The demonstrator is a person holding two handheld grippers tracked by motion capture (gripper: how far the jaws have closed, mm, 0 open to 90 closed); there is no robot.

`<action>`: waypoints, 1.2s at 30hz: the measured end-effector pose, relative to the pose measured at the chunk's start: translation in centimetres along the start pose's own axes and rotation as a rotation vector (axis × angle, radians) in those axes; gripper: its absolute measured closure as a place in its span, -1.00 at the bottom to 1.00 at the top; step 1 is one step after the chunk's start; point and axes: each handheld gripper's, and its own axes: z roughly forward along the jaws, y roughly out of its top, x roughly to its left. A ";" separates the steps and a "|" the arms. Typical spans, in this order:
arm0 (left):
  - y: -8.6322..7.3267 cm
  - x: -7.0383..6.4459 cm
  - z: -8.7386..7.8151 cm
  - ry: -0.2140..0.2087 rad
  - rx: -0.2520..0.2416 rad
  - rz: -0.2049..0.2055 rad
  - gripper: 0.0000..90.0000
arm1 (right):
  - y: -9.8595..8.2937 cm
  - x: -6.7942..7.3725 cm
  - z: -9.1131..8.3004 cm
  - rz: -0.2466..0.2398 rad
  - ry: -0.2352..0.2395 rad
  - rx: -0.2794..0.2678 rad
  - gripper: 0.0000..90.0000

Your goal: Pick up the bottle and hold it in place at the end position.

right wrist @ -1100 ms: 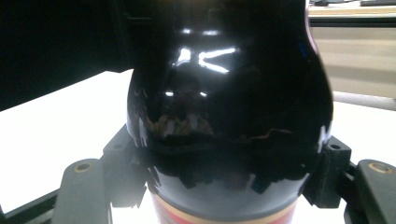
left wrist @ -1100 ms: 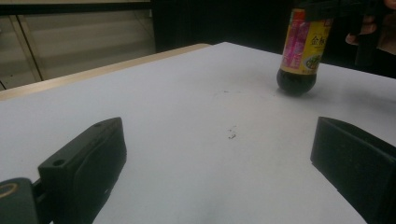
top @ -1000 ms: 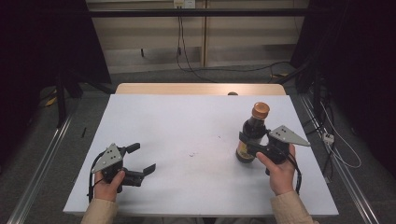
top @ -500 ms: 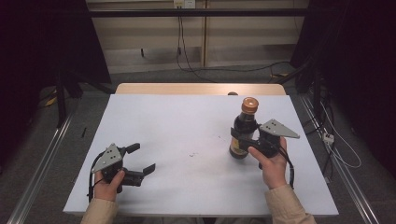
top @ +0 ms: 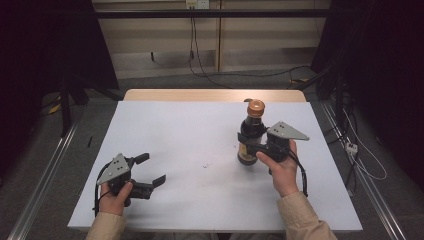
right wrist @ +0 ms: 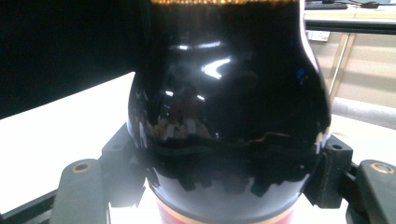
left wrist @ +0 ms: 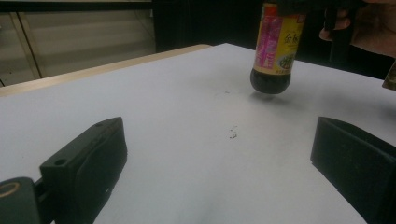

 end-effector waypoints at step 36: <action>-0.2 0.1 -0.2 -0.009 -0.006 -0.015 -0.92 | 1.3 1.1 5.2 -0.001 0.090 -0.013 -0.40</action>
